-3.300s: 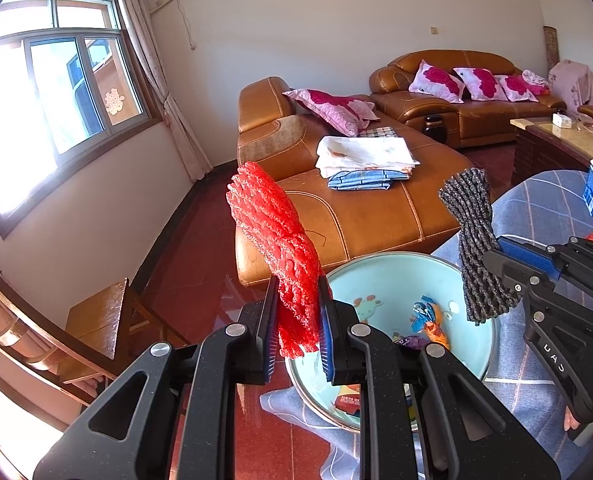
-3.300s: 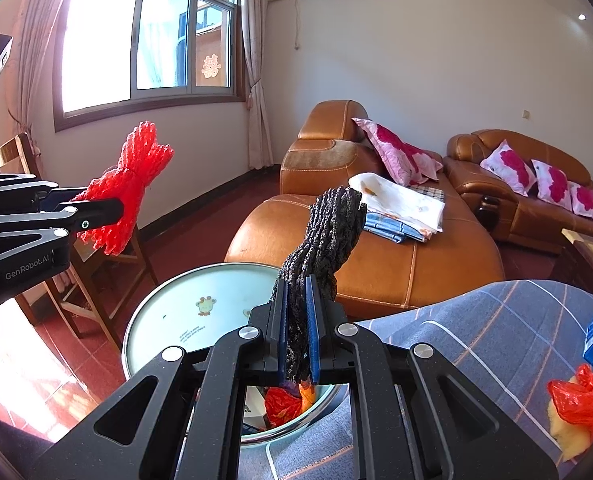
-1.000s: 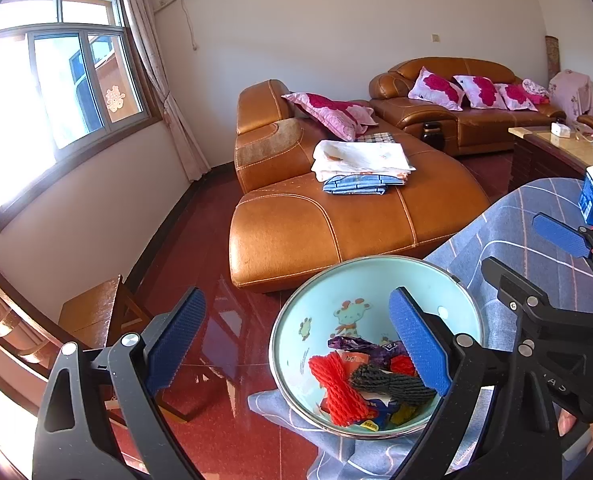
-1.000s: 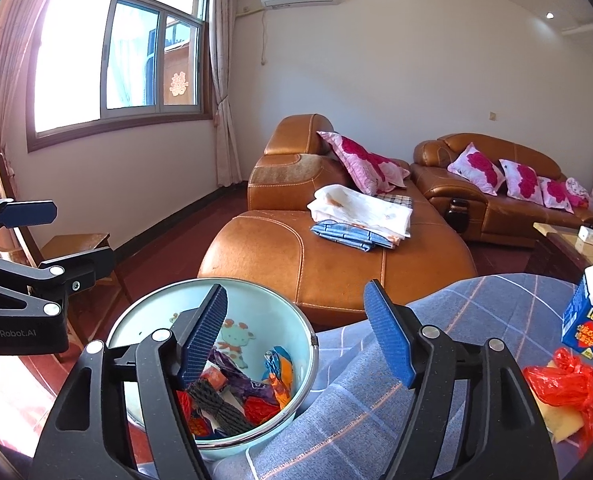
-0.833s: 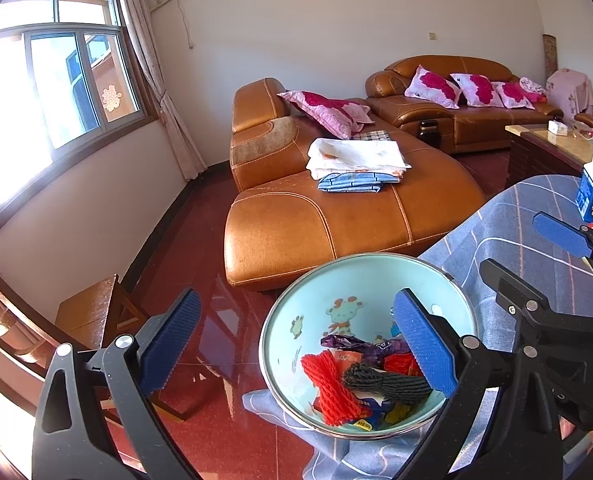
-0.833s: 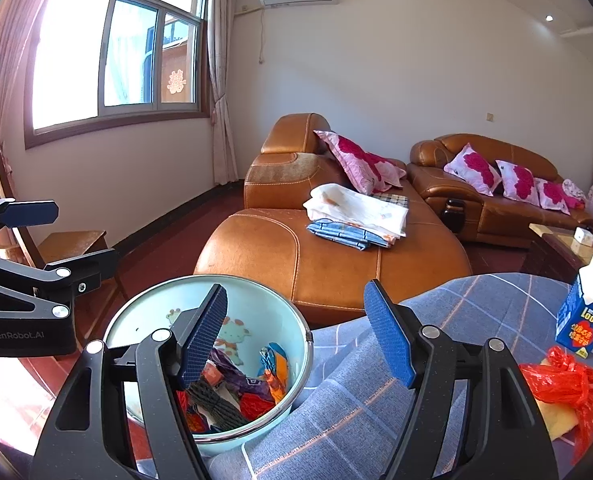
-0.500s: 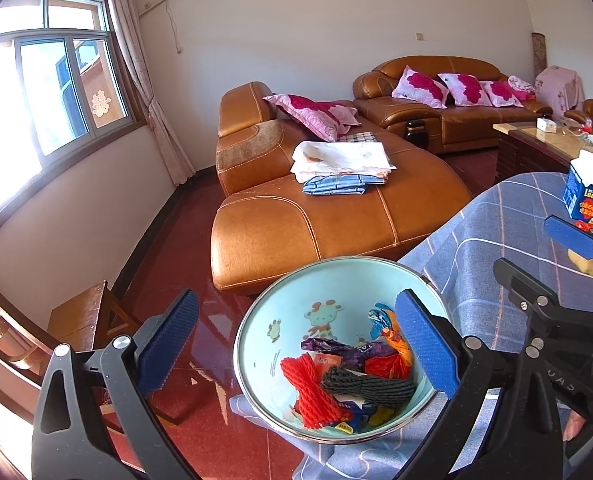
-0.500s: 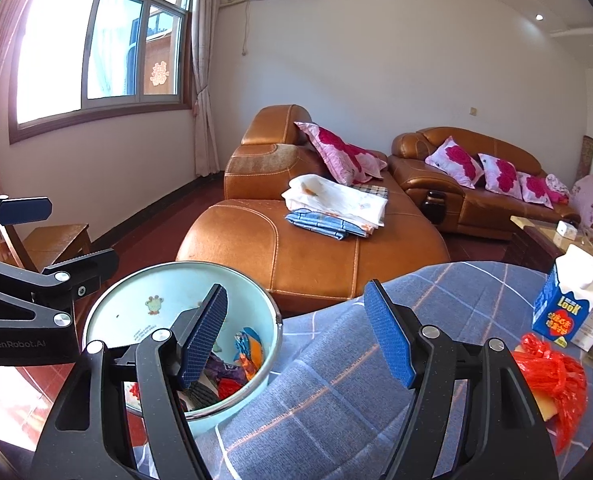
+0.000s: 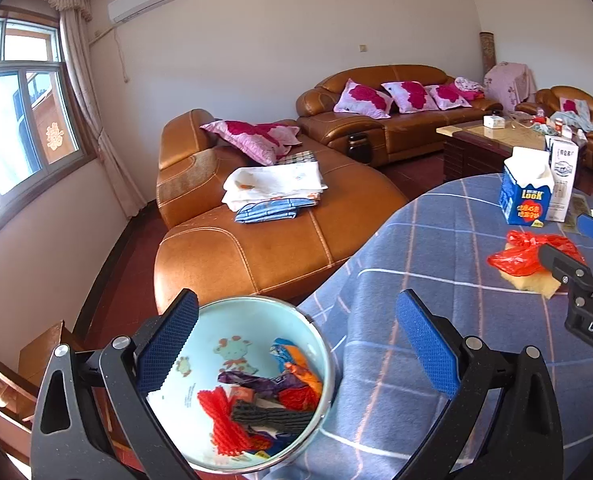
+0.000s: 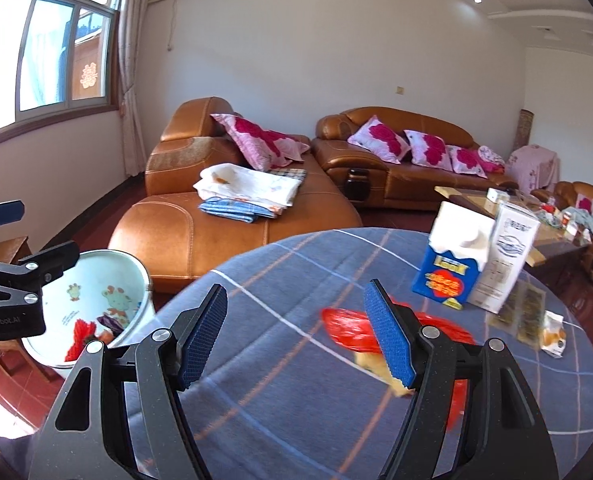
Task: Collect trash
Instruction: 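Move both open grippers back over the table toward the red bag, then grasp the yellow sponge with the left gripper while the right grasps the red plastic bag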
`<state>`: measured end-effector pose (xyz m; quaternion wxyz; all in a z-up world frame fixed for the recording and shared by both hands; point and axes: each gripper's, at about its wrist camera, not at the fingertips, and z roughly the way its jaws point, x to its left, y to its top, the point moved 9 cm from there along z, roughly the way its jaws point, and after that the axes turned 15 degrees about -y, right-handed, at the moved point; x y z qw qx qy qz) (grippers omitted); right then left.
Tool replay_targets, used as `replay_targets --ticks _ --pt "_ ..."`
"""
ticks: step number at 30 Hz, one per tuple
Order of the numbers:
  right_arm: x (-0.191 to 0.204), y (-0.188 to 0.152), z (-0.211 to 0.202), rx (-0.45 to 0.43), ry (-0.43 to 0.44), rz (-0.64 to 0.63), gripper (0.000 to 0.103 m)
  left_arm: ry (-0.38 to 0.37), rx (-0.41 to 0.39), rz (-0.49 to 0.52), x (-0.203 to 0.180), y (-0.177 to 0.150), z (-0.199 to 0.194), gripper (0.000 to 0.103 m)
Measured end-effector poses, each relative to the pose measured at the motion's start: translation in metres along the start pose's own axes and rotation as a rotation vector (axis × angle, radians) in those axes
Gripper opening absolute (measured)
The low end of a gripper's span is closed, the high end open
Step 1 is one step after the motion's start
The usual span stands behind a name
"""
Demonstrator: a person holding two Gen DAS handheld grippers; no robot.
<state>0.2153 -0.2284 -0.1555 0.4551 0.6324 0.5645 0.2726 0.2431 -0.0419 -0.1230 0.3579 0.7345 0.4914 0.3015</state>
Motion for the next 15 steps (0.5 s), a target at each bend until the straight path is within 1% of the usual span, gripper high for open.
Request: replay_targets --ticks 3,5,7,9,10,12,14,15 --pt "-0.048 -0.014 0.018 0.06 -0.076 0.062 0.071 -0.018 0.007 0.03 -0.023 0.004 0.018 0.097" --pt "-0.075 -0.023 0.029 0.108 -0.109 0.114 0.071 -0.031 0.02 0.041 -0.034 0.005 0.029 0.097" --pt "-0.09 -0.034 0.042 0.18 -0.12 0.138 0.071 -0.035 0.032 0.054 -0.044 0.003 0.039 0.097" --pt "-0.1 -0.042 0.051 0.22 -0.146 0.145 0.071 -0.042 0.043 0.061 -0.05 0.001 0.045 0.097" --pt "-0.101 -0.046 0.055 0.251 -0.135 0.151 0.07 -0.045 0.046 0.065 -0.051 0.0 0.047 0.097" --pt "-0.1 -0.059 0.063 0.322 -0.103 0.155 0.062 -0.047 0.05 0.071 -0.054 -0.001 0.049 0.097" --pt "-0.094 -0.07 0.067 0.373 -0.064 0.163 0.037 -0.059 0.053 0.065 -0.056 -0.002 0.049 0.097" --pt "-0.091 -0.074 0.068 0.39 -0.044 0.166 0.031 -0.067 0.053 0.06 -0.056 -0.001 0.049 0.097"
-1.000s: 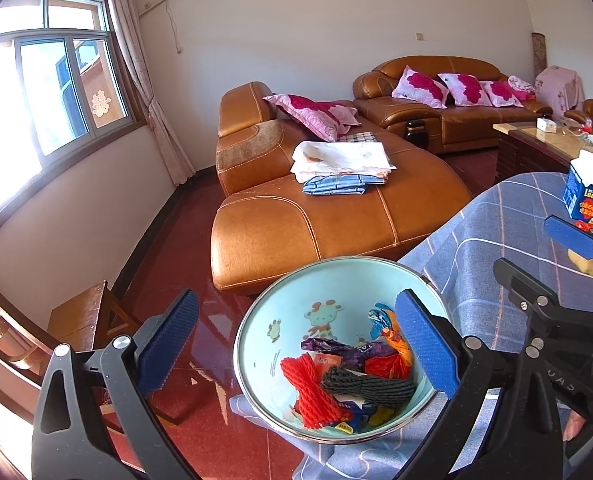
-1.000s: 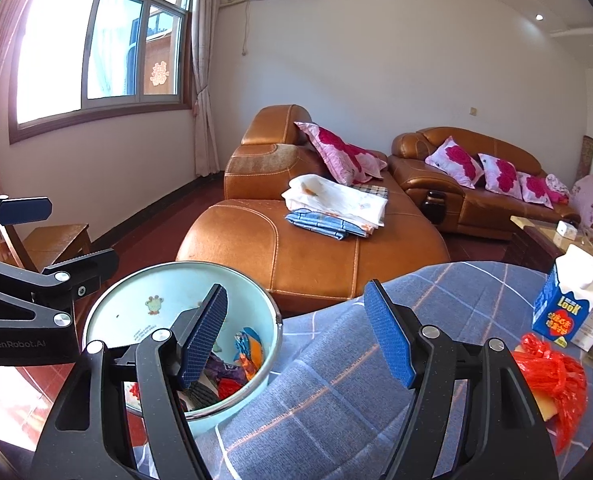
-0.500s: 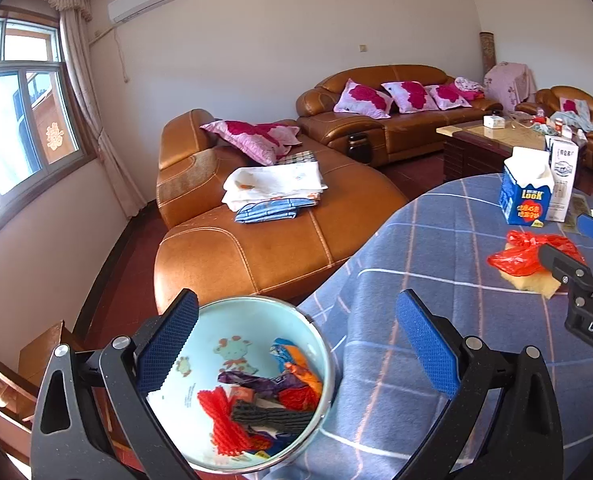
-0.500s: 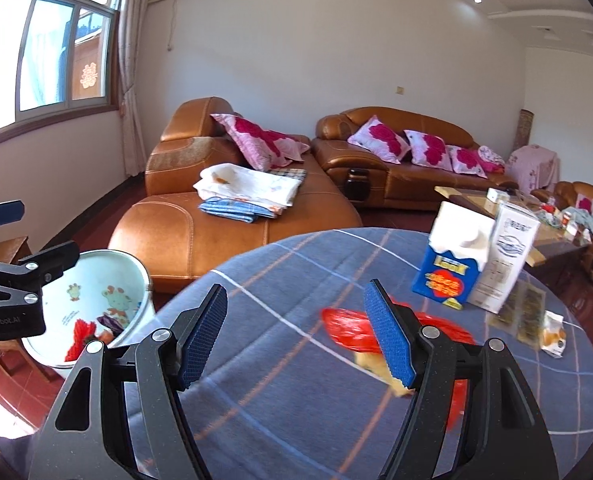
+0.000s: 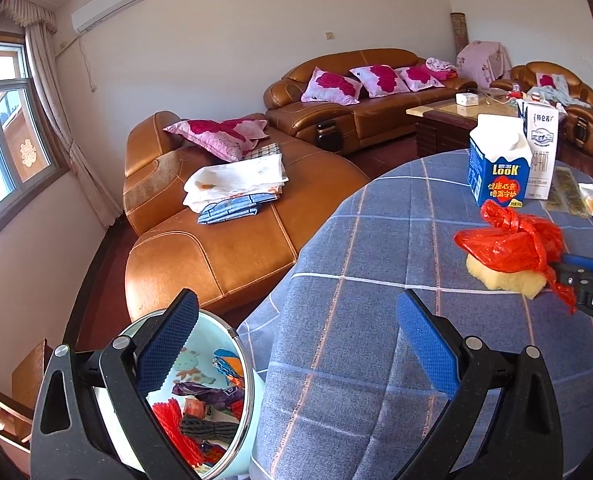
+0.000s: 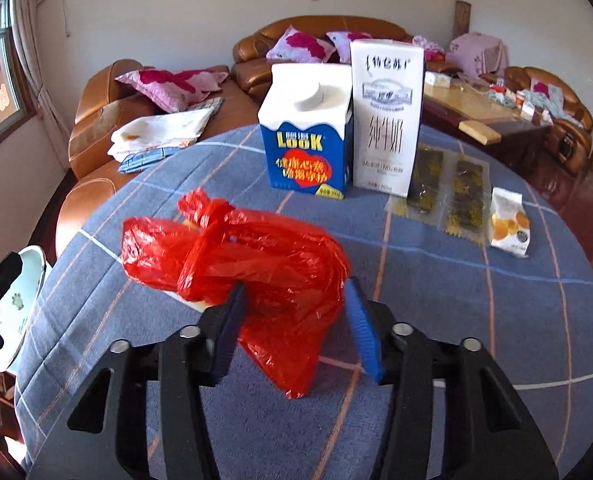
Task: Collect trash
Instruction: 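Grasp the yellow sponge with the left gripper while the right grasps the red plastic bag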
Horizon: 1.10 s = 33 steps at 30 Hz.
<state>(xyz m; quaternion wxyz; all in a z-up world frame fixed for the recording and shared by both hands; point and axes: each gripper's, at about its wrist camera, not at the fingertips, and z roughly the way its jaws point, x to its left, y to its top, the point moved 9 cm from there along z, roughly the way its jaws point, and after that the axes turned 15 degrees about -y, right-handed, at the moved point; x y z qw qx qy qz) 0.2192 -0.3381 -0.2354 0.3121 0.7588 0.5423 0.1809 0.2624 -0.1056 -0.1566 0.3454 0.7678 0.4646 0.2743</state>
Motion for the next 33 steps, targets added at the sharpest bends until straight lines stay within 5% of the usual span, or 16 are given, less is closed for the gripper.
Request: replay_targets --ticks 2,4,11,20,31,33 --pt "0.003 -0.007 0.0 0.014 0.024 -0.001 0.008 -0.01 -0.001 -0.003 -0.002 0.001 -0.002 0.097" --pt "0.003 -0.01 -0.007 0.0 0.029 0.002 0.003 -0.022 -0.004 -0.002 -0.006 0.005 -0.004 0.097" --pt "-0.049 0.001 -0.037 -0.083 -0.092 0.109 0.003 -0.082 -0.011 0.03 -0.043 0.019 -0.002 0.097" --pt "-0.116 -0.011 -0.033 -0.075 -0.227 0.214 0.003 -0.178 0.035 0.073 -0.119 0.026 0.031 0.097" --pt "-0.118 -0.01 -0.028 -0.092 -0.221 0.195 0.003 -0.218 0.182 0.068 -0.149 0.003 0.075 0.097" --pt "-0.115 -0.009 -0.026 -0.091 -0.216 0.185 0.003 -0.242 0.185 0.06 -0.149 0.0 0.075 0.088"
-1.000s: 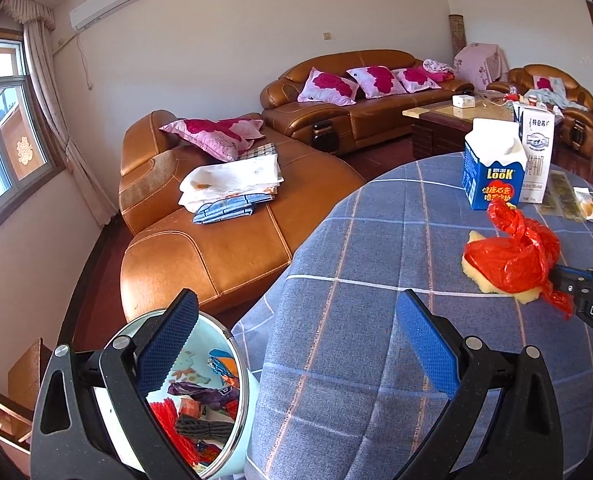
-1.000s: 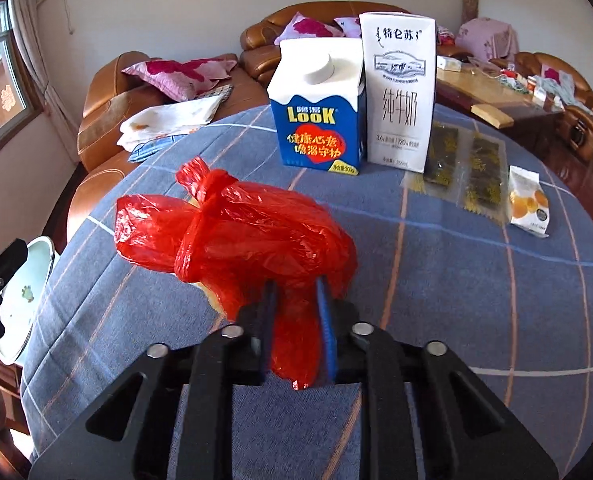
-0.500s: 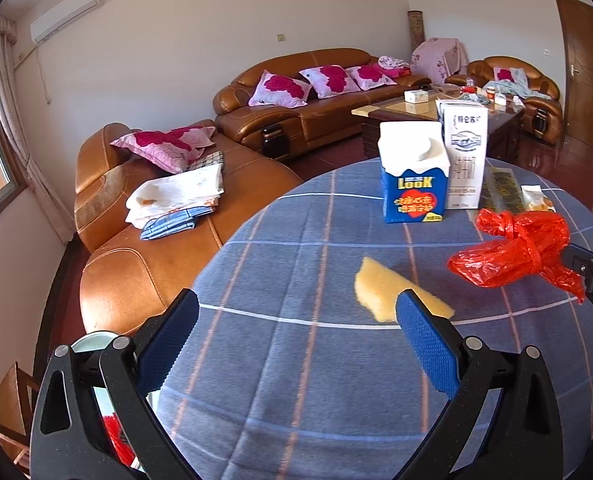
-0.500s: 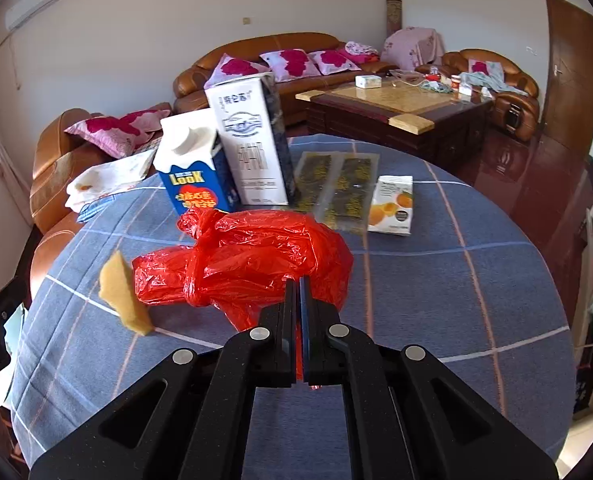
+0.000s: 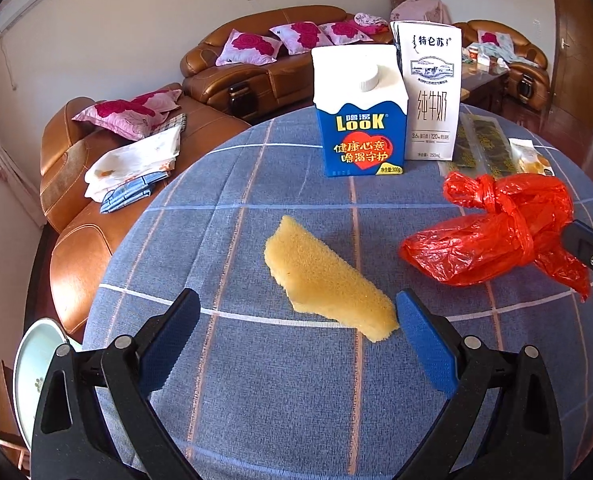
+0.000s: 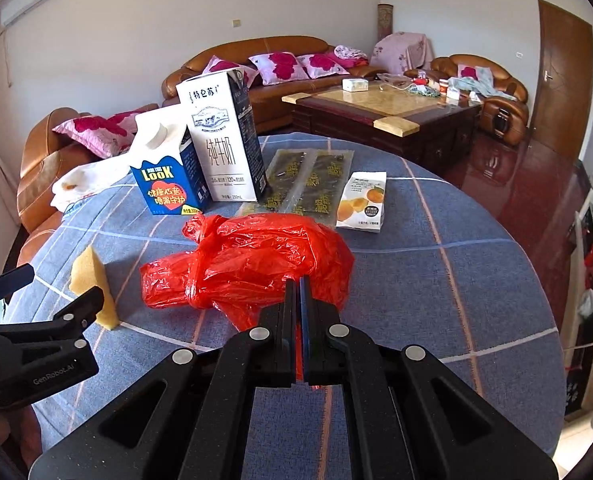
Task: Collect trash
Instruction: 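Grasp the yellow sponge with the left gripper while the right grasps the red plastic bag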
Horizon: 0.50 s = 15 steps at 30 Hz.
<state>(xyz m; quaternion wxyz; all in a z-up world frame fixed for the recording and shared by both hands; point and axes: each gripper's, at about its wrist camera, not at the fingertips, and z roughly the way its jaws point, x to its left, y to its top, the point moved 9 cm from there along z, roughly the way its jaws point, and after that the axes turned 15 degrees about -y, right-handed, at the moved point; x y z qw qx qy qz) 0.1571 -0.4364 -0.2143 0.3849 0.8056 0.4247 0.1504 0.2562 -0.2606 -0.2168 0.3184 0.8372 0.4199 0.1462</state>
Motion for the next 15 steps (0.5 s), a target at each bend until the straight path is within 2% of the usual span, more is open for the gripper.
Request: replay_targets --ticks 1,3,4,6,7,9,15 --pt "0.001 0.0 0.0 -0.004 0.0 -0.004 0.003 -0.023 0.004 -0.005 -0.001 -0.001 0.0 0.081" --pt "0.006 0.001 -0.001 -0.012 0.0 -0.021 0.003 -0.085 0.02 -0.01 -0.005 -0.005 0.0 0.056" --pt "0.008 0.001 -0.001 -0.016 -0.001 -0.031 0.003 -0.118 0.024 -0.005 -0.009 -0.006 -0.001 0.046" --pt "0.013 0.001 -0.001 -0.023 -0.003 -0.048 0.003 -0.144 0.032 0.002 -0.012 -0.008 -0.005 0.023" --pt "0.014 0.001 -0.002 -0.027 -0.001 -0.052 0.003 -0.166 0.038 0.005 -0.014 -0.01 -0.007 0.017" --pt "0.016 0.001 -0.002 -0.033 -0.003 -0.059 0.003 -0.176 0.035 -0.002 -0.01 -0.014 -0.012 0.012" --pt "0.019 0.003 -0.008 -0.057 0.01 -0.062 0.003 -0.189 -0.006 -0.026 0.011 -0.025 -0.041 0.011"
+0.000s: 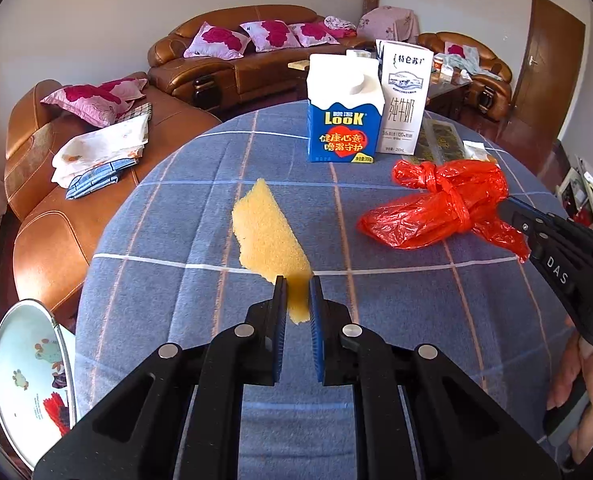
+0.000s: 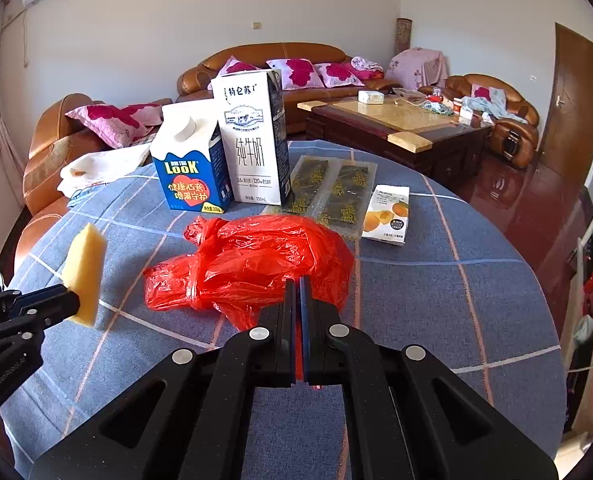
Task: Collect trash
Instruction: 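Grasp the yellow sponge with the left gripper while the right grasps the red plastic bag, then carry the yellow sponge and red bag over the light blue bucket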
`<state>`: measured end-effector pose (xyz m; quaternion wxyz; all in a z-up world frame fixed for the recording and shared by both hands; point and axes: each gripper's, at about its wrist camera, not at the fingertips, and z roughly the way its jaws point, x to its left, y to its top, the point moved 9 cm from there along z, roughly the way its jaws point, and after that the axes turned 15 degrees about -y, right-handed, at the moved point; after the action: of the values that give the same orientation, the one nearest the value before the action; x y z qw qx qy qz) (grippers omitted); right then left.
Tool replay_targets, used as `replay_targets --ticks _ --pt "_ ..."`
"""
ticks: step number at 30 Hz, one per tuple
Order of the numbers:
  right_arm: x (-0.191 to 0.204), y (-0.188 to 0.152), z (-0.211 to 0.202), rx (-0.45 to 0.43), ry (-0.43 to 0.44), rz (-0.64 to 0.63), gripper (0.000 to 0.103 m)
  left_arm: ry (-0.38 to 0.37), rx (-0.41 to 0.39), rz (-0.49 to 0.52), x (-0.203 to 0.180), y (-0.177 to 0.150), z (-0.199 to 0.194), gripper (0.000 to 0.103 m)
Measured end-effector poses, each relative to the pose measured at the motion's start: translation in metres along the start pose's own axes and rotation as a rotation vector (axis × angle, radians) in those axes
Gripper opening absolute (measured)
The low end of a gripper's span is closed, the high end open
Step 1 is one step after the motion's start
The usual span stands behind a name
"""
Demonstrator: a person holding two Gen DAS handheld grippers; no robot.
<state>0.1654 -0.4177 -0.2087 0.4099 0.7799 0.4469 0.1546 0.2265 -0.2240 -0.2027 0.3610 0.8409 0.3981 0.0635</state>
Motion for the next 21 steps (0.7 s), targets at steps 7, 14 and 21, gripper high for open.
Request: replay_targets --ticks 7,14,21 --pt "0.012 -0.001 -0.016 -0.009 0.075 0.062 0.003 0.072 -0.07 0.015 0.016 -0.014 -0.038 0.011" --pt "0.041 -0.001 -0.034 -0.029 0.135 0.063 0.003 0.143 -0.153 0.014 0.029 -0.022 -0.077 0.011" --pt "0.072 0.0 -0.053 -0.062 0.184 0.034 0.003 0.174 -0.195 -0.026 0.045 -0.031 -0.105 0.011"
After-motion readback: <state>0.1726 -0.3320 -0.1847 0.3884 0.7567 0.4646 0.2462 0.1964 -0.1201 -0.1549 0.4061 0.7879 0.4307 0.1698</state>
